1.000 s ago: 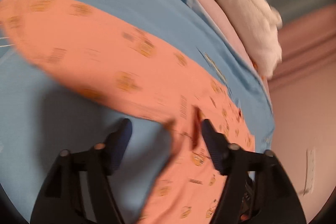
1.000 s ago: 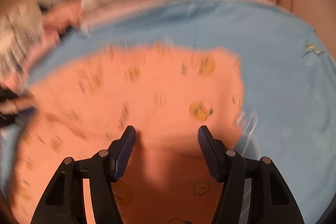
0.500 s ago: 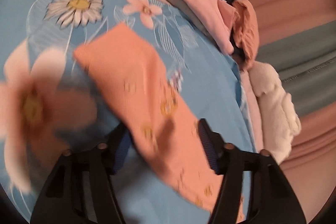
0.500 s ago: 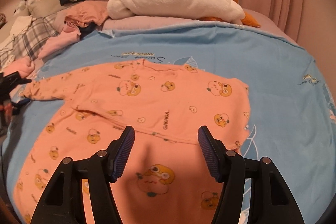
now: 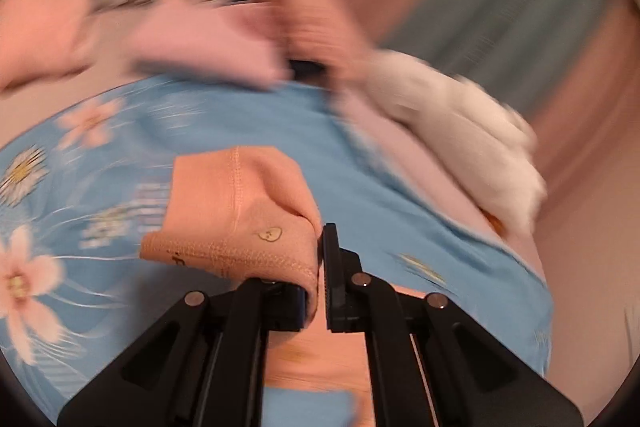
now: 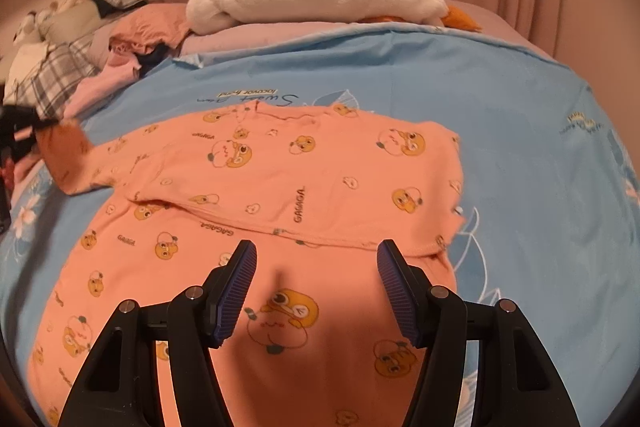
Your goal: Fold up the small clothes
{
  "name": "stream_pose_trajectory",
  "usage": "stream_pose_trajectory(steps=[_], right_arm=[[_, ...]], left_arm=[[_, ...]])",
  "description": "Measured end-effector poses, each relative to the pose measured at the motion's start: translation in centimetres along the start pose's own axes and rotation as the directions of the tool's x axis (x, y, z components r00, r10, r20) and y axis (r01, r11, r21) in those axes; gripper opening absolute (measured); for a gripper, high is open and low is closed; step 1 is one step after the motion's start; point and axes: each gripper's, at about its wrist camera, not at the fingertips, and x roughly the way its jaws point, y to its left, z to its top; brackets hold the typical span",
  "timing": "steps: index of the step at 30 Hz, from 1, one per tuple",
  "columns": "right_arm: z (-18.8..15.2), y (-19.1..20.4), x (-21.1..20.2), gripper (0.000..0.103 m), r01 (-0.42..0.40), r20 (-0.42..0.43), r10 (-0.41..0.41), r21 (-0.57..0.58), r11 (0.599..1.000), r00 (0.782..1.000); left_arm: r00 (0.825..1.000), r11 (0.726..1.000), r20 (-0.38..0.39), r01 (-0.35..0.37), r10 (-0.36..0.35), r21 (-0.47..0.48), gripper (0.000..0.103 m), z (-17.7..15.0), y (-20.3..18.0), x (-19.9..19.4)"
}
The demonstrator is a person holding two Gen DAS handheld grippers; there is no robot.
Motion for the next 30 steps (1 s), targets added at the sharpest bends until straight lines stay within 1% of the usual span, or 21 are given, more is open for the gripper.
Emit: stream_pose_trajectory(steps=[2,3,4,5,6,8,10,12,13,14,15,16,17,19,21,23,25,27,28,29,30], right_arm=[[-0.3,-0.4,-0.6,0.063,-0.003,0.012,0.003,0.011,1.000,1.000],[-0.4,-0.6,-1.0,0.063,-0.004,0.018,0.004,0.015,1.000,1.000],[-0.5,-0.9,-1.3,0.063,-0.005,0.024,0.004,0.019,1.000,1.000],[-0.7,-1.4,-1.8,0.063,-0.002,0.029,0.001,0.027,1.000,1.000],[-0.9,-1.7,-2.1,0.063,0.002,0.033,-0.004,0.033,0.999,0.999],[-1.2,-2.7,-2.8,0.063,0.016,0.041,-0.018,0.053,0.998,0.999],[-1.6,-3.8,-3.3,0.063,0.027,0.044,-0.030,0.076,0.997,0.999],[-2.1,-4.9,-3.7,0.063,0.045,0.042,-0.049,0.100,0.994,0.998],[-2.3,-5.4,-3.8,0.063,0.053,0.038,-0.058,0.112,0.992,0.998],[-2.6,-6.0,-3.9,0.063,0.061,0.032,-0.066,0.127,0.990,0.997],[-2.7,-6.5,-3.9,0.063,0.067,0.027,-0.072,0.139,0.988,0.997],[-2.9,-6.9,-4.0,0.063,0.072,0.023,-0.076,0.151,0.986,0.997],[-3.1,-7.4,-4.1,0.063,0.076,0.022,-0.081,0.163,0.984,0.996],[-3.2,-7.9,-4.4,0.063,0.082,0.024,-0.088,0.179,0.980,0.996],[-3.3,-8.1,-4.7,0.063,0.079,0.031,-0.086,0.185,0.980,0.996],[-3.3,-8.0,-4.7,0.063,0.070,0.036,-0.078,0.184,0.980,0.996],[-3.2,-7.8,-4.6,0.063,0.062,0.041,-0.070,0.179,0.982,0.997],[-2.9,-7.1,-4.4,0.063,0.034,0.049,-0.042,0.166,0.985,0.998],[-2.8,-6.6,-4.2,0.063,0.014,0.051,-0.022,0.157,0.987,0.998],[-2.6,-6.1,-4.0,0.063,-0.010,0.051,0.003,0.143,0.990,0.999],[-2.4,-5.5,-3.7,0.063,-0.033,0.049,0.027,0.130,0.991,0.998]], left_arm=[[0.998,0.993,-0.027,0.067,-0.065,0.095,0.004,-1.4,-5.0,0.3],[0.995,0.988,-0.044,0.093,-0.088,0.126,0.004,-2.1,-6.8,0.5],[0.990,0.976,-0.075,0.128,-0.116,0.176,0.005,-3.4,-9.5,0.8],[0.986,0.961,-0.105,0.150,-0.128,0.234,0.005,-5.0,-12.1,1.3],[0.984,0.949,-0.124,0.161,-0.131,0.272,0.005,-5.9,-13.7,1.9],[0.967,0.910,-0.207,0.215,-0.147,0.355,0.005,-10.0,-17.9,3.2],[0.951,0.879,-0.275,0.248,-0.140,0.407,0.006,-13.6,-20.4,4.3],[0.942,0.841,-0.321,0.250,-0.097,0.480,0.008,-16.9,-22.4,6.0],[0.933,0.820,-0.353,0.253,-0.066,0.514,0.010,-19.0,-23.2,7.0],[0.922,0.807,-0.386,0.259,-0.042,0.530,0.015,-20.1,-23.5,8.0],[0.906,0.798,-0.424,0.263,-0.011,0.542,0.026,-21.6,-23.9,8.9],[0.886,0.795,-0.463,0.272,0.011,0.542,0.042,-22.9,-24.2,9.8],[0.866,0.797,-0.500,0.289,0.019,0.531,0.048,-23.7,-24.2,10.4],[0.856,0.798,-0.518,0.312,0.000,0.516,0.052,-23.9,-24.0,10.1],[0.849,0.788,-0.528,0.340,-0.023,0.512,0.069,-23.5,-23.9,9.1],[0.852,0.791,-0.520,0.362,-0.065,0.493,0.070,-22.5,-23.0,7.0],[0.851,0.797,-0.512,0.387,-0.115,0.464,0.071,-21.0,-21.1,5.0],[0.876,0.810,-0.466,0.359,-0.121,0.464,0.071,-19.1,-18.7,3.2],[0.897,0.823,-0.429,0.321,-0.106,0.468,0.071,-18.1,-17.1,2.3],[0.911,0.834,-0.402,0.289,-0.089,0.470,0.071,-17.3,-15.9,1.8],[0.931,0.852,-0.360,0.238,-0.062,0.467,0.072,-16.3,-13.9,1.0]])
